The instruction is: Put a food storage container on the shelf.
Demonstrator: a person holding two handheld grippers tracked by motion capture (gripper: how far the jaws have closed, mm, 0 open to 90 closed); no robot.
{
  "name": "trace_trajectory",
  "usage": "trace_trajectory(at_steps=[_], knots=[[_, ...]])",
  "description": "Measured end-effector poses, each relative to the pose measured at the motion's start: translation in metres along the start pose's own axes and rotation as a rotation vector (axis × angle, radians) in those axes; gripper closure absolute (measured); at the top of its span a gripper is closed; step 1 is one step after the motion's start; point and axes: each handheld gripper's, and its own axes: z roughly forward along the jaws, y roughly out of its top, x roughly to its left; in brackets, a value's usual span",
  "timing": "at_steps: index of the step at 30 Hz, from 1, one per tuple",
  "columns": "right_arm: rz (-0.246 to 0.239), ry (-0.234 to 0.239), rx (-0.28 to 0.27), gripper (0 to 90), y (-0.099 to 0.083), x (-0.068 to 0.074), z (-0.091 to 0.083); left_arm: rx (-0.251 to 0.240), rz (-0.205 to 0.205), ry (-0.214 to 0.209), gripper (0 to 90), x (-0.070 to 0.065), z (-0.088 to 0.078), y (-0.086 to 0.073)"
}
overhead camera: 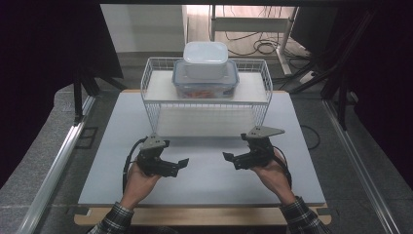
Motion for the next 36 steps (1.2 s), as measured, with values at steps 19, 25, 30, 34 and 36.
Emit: trace_trajectory(at_steps=[19, 25, 30, 34, 36], knots=[[0.008, -0.029, 0.043, 0.9, -0.050, 0.004, -0.010, 0.081, 0.037, 0.066, 1.2, -0.005, -0.003, -0.055], [0.013, -0.033, 0.071, 0.8, -0.068, 0.004, -0.010, 0.147, 0.063, 0.077, 0.7, -0.005, 0.005, -0.068], [0.017, -0.026, 0.135, 0.9, -0.083, 0.005, -0.004, 0.193, 0.065, 0.075, 0.7, -0.003, 0.013, -0.075], [0.012, -0.016, 0.177, 0.8, -0.089, 0.007, 0.003, 0.225, 0.058, 0.073, 0.5, -0.002, 0.018, -0.079], [0.002, -0.020, 0.189, 0.8, -0.091, 0.007, 0.006, 0.230, 0.056, 0.071, 0.5, -0.001, 0.018, -0.079]])
